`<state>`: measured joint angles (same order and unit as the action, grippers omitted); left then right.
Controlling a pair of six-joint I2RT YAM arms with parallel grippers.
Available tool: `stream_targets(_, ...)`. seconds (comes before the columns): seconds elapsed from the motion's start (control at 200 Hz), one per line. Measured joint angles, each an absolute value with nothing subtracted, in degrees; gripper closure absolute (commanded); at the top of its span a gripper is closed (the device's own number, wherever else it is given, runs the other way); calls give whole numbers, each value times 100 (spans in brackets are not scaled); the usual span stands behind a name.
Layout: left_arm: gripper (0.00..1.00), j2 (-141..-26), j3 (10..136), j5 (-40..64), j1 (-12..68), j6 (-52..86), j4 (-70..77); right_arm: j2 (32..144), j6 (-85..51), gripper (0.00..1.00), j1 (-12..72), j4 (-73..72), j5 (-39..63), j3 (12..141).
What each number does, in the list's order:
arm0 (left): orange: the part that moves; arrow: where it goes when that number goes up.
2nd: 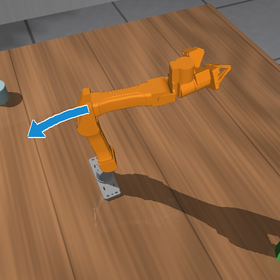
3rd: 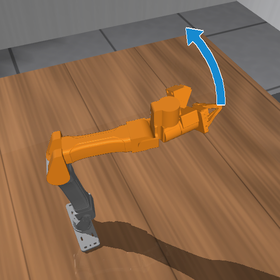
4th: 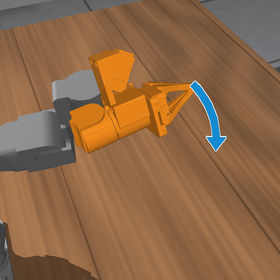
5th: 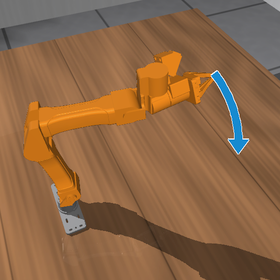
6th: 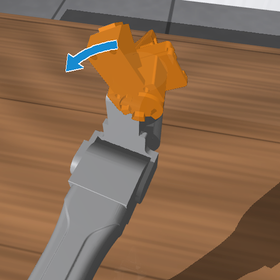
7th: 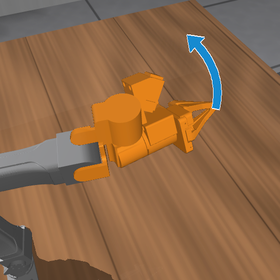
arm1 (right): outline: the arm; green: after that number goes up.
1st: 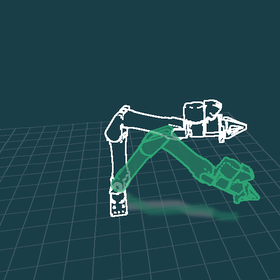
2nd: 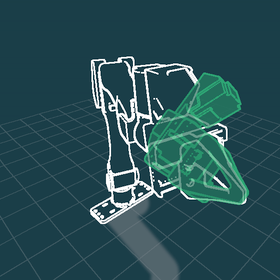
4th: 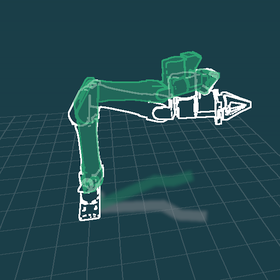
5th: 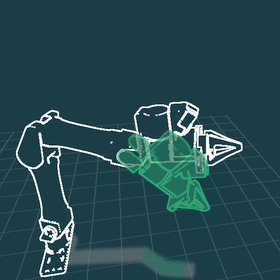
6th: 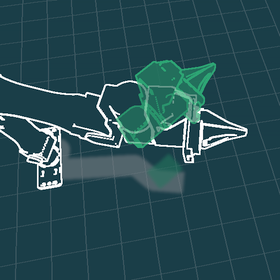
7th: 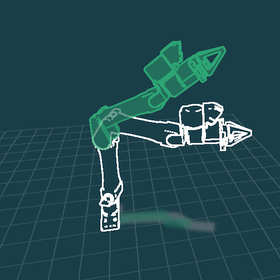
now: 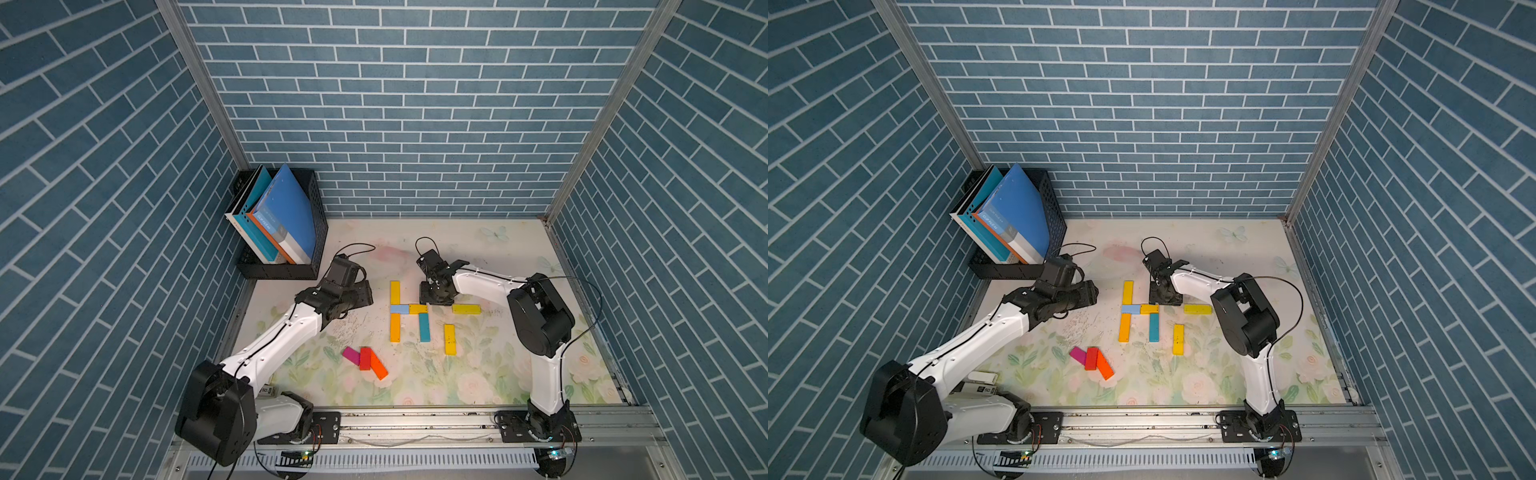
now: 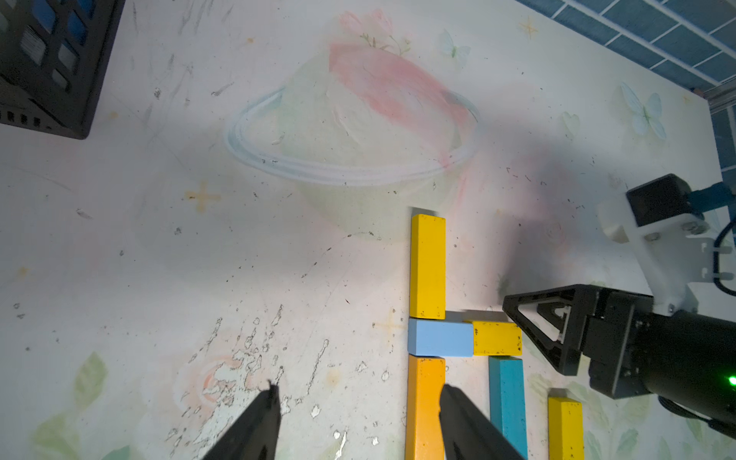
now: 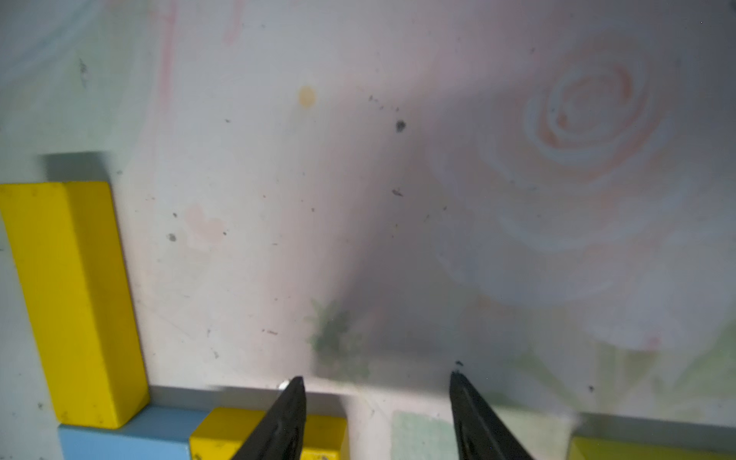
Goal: Assemble the letter h with building blocks
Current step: Adjust the building block at the center of the board.
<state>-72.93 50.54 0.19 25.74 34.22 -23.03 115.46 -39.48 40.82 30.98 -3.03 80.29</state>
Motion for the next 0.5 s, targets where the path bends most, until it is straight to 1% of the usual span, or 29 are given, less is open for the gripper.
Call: stream_targets(0.5,31,-7306,5054,25,2574,3422,-2303,11546,-3861,41,4082,3089,-298,8016)
